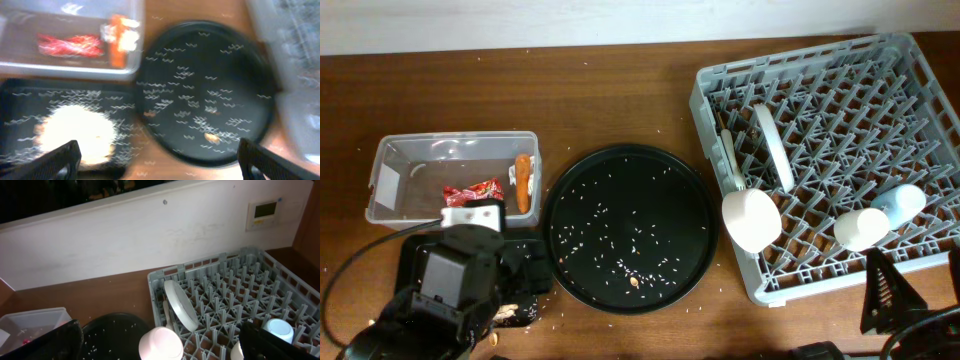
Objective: Sort waste into correct bins and load items into the dishwasher rack
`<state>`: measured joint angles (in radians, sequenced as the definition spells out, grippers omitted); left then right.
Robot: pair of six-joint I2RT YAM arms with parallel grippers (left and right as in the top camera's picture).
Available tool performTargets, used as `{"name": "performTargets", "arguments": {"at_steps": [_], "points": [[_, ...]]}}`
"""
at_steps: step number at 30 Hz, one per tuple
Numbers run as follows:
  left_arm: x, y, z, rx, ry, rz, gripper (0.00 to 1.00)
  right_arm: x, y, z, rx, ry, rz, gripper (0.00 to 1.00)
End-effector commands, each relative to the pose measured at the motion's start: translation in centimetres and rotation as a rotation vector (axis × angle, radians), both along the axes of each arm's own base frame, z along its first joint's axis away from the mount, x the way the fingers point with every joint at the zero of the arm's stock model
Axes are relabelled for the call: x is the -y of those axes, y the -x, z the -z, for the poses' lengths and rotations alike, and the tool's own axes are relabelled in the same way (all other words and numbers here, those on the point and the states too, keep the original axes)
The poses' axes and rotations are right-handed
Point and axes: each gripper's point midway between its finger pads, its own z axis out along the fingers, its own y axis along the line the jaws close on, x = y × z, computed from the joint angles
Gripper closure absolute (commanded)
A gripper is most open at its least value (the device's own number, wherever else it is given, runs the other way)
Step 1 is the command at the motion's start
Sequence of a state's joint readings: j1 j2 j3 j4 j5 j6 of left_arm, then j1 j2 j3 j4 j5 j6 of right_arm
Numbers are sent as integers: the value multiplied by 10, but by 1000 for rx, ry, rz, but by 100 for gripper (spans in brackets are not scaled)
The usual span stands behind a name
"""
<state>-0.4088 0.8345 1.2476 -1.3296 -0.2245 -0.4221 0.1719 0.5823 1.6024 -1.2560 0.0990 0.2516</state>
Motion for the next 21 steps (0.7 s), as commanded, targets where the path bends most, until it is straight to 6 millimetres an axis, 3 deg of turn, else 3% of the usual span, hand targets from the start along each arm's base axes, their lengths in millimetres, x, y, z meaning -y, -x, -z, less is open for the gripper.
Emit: {"name": "performTargets", "arguments": {"at_steps": [1,4,5,6,8,12,13,15,17,21], "points": [[-44,2,-3,3,-243,-99,1,-1,0,-1,2,-1,-7,1],[-43,2,-2,2,-237,-101,1,-1,-1,1,-5,0,-6,1],[-18,-8,-6,39,-28,-140,1,-1,-2,5,-19,2,-7,1],[-10,-9,-6,34,12,-113,1,-2,-6,12,-40,6,-6,1],[-10,-5,-3,15,10,-108,1,-2,-13,28,-85,14,3,1],[-10,-5,-3,15,10,-107,1,10,-15,85,-185,51,82,1],[-10,-5,-3,15,10,-108,1,15,-23,81,-101,48,117,1],[-10,-5,-3,15,10,-108,1,5,-53,90,64,35,72,1],[-10,-5,-3,15,10,-108,1,-24,-81,123,160,87,-93,1],[-10,-5,-3,15,10,-107,1,-45,-113,214,159,70,-218,1]]}}
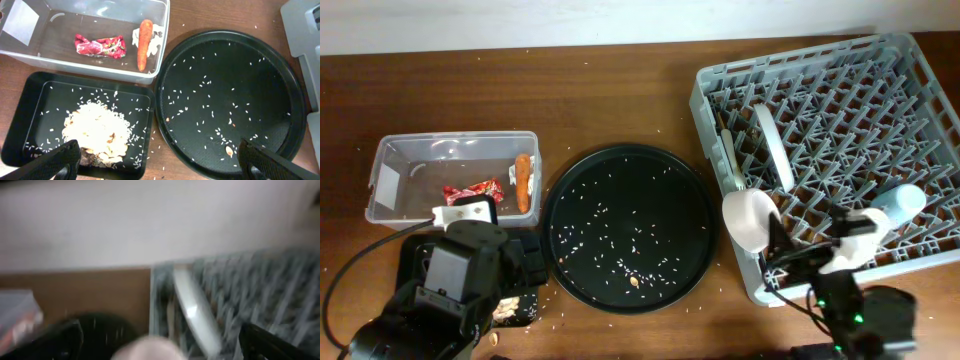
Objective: Sort waste into correct bins and load items into the dishwasher rack
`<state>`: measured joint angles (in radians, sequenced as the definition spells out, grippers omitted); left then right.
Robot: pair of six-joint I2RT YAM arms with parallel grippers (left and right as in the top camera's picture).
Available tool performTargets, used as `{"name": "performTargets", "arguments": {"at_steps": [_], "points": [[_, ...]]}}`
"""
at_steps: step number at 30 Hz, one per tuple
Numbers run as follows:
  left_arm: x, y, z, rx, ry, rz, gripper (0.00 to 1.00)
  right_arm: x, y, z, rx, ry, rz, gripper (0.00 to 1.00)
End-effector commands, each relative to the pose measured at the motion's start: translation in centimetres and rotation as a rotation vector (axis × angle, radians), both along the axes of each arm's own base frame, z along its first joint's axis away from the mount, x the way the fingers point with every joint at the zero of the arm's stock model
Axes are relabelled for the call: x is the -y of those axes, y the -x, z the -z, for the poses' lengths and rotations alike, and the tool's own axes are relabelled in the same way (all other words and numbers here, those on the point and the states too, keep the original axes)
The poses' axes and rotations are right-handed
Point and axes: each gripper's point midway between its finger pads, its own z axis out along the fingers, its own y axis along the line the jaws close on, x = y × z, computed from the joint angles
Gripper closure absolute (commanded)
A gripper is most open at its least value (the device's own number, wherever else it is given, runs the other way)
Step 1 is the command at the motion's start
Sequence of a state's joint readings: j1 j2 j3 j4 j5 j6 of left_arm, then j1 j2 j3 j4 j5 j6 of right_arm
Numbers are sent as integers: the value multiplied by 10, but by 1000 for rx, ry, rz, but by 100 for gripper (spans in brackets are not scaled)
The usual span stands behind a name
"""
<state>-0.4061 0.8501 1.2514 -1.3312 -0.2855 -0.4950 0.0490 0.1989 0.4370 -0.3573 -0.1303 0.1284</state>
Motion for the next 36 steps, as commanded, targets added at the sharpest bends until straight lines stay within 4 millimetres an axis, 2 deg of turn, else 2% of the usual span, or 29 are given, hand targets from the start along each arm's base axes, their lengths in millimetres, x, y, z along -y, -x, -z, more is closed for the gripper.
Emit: {"name": "performTargets", "arguments": {"at_steps": [1,3,6,10,23,25,29,31,36], "points": [[0,0,-3,8,14,-12,1,-15,-4,39,56,7,-94,1],[0,0,-3,9,13,-12,1,-15,-4,48,115,8,-94,1],[0,0,-3,9,14,-12,1,-15,-11,72,107,7,-94,1],[0,0,-3,9,14,-12,1,-15,-14,91,69,7,-94,1],[0,0,-3,9,14,-12,1,-15,-14,91,68,7,-94,1],[-14,3,-2,12,-69,-24,1,-15,-14,91,68,7,-94,1],[-46,31,20,24,-79,-140,1,-15,-14,91,68,7,-94,1],[-57,27,24,164,-44,-216,1,-15,-14,91,68,7,-94,1],[-65,-1,34,504,50,-303,1,-15,-14,91,68,7,-94,1]]}}
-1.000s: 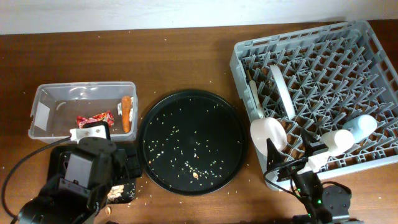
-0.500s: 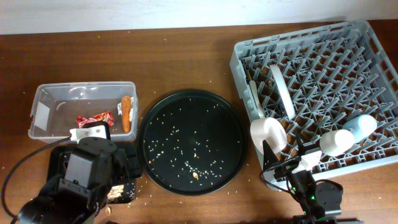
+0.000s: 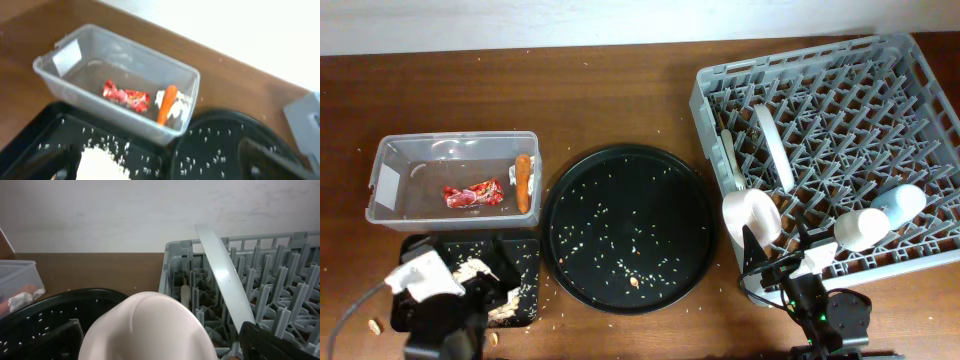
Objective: Sort waste into correct bins and load items into the dishwasher rack
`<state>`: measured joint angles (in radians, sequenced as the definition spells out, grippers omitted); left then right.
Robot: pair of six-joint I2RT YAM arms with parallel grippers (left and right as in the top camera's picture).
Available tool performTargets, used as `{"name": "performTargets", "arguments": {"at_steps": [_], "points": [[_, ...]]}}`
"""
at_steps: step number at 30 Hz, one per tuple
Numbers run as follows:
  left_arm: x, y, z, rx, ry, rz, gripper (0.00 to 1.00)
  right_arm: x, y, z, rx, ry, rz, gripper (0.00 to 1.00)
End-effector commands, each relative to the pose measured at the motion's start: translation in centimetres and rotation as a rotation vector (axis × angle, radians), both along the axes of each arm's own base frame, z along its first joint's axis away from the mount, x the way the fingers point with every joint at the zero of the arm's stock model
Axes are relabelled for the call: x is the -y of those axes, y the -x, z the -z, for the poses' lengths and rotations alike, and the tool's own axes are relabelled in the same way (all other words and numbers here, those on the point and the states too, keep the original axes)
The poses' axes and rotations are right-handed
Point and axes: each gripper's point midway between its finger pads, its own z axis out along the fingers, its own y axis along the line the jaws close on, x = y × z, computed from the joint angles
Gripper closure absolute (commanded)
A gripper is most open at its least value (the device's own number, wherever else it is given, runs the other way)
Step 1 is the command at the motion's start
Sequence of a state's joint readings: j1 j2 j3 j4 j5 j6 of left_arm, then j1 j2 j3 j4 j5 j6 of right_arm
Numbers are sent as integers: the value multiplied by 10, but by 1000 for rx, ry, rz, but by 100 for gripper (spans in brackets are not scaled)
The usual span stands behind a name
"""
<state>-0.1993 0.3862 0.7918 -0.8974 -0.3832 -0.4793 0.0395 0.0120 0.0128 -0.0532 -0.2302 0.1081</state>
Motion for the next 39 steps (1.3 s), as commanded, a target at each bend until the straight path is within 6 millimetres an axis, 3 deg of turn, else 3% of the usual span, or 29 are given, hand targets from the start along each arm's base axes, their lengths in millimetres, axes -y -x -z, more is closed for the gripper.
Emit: {"name": "performTargets", "arguments": {"at_steps": [1,3,10,39], "points": [[-6,-10,24,122,4,-38,1,0,0,3,-3,-1,-2,1],[-2,-23,48,234,1,-19,1,0,0,3,-3,-1,-2,1],[12,-52,90,427,26,41,1,0,0,3,-3,-1,-2,1],[7,-51,90,419,5,20,1,0,0,3,-3,-1,-2,1]]}}
